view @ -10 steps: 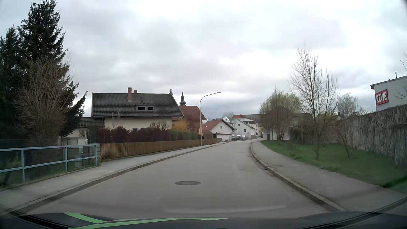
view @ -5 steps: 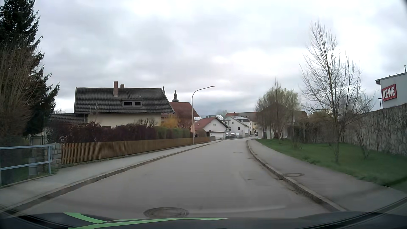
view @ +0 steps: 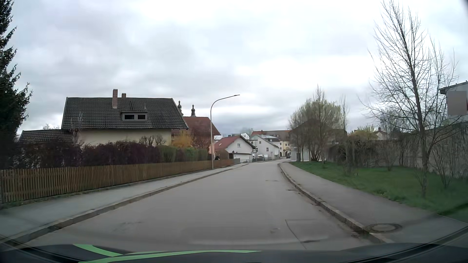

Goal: Follow the waypoints while adhering to traffic rules and regulations

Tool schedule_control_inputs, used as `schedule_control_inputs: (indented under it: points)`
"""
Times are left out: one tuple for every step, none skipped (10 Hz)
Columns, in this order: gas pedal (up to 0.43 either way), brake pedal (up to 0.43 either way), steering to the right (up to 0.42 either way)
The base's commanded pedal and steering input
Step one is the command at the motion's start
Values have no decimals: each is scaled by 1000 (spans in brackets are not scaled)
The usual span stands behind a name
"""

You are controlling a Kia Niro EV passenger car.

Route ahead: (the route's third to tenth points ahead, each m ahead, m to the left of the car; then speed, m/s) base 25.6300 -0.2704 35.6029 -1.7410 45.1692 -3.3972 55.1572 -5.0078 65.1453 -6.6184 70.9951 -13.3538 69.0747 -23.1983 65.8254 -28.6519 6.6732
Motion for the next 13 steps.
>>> schedule_control_inputs:
  points:
    - [47,0,33]
    - [47,0,32]
    - [47,0,31]
    - [39,0,31]
    - [20,0,30]
    - [20,0,31]
    - [20,0,31]
    - [20,0,30]
    - [20,0,31]
    - [8,0,31]
    - [8,0,30]
    - [8,0,30]
    - [8,0,30]
